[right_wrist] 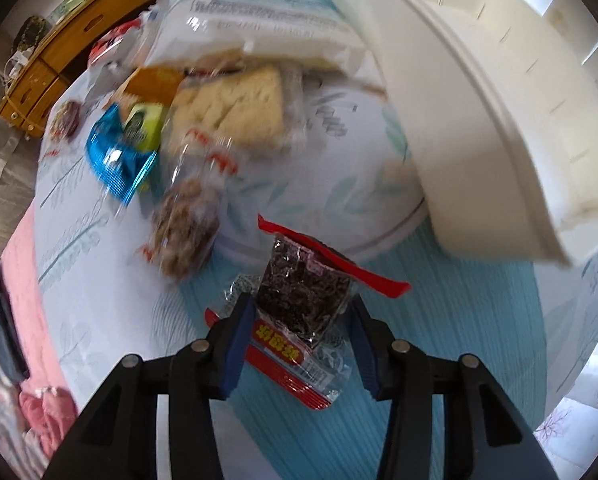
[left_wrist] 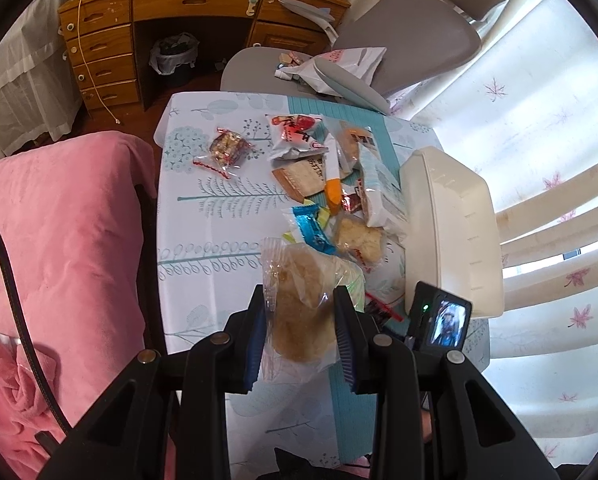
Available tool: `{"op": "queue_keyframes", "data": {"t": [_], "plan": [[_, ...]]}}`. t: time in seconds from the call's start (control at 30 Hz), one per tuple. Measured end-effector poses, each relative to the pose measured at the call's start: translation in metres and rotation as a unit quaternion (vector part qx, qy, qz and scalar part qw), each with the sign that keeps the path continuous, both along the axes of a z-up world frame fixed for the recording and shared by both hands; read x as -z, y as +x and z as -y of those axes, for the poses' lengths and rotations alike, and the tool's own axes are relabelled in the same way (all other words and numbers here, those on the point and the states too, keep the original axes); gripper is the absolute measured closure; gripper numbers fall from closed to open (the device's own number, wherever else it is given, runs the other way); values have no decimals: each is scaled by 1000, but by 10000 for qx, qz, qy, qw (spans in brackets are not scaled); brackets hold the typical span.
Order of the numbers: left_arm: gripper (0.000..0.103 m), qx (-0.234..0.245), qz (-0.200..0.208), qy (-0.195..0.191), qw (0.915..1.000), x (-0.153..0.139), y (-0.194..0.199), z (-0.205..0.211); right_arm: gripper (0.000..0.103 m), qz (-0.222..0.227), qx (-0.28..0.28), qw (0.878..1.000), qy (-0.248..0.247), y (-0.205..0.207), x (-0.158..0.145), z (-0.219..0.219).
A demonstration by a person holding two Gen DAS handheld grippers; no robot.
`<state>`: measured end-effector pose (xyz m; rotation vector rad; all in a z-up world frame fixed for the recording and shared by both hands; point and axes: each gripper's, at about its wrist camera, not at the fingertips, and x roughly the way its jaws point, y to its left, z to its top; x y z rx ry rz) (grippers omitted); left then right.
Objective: Organize snacks
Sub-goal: 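Lift the cracker bag with the left gripper while the right gripper lifts the fruit bag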
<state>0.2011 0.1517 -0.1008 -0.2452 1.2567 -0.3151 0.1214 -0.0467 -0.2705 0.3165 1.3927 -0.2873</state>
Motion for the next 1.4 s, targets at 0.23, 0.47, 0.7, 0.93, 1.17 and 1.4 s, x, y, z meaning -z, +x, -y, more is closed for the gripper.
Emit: {"op": "queue_keyframes", "data": {"t": [0.23,0.47,0.7,0.93,1.17,1.4], "plan": [[73,-195,3,106,9998,-6,-20,25,58,-330,-159,9928,1143,-40,1,-1],[73,-652,112,309,9973,-20,-47,52,58,-149,-1021,9781,1807,-45,-38,16],[73,-1246,375,345,9909,-42,-64,78,58,515,-2010,9531,2202,-36,-90,47],[73,-1360,781,-45,9876,-63,-67,120,57,1468,-2622,9312,2065,-18,-135,90],[73,-1236,1173,-313,9849,-69,-54,177,57,2234,-2807,9200,1579,-8,-171,144],[73,-974,1091,-543,9878,-53,-36,230,57,2256,-2527,9347,1073,7,-178,195]]}}
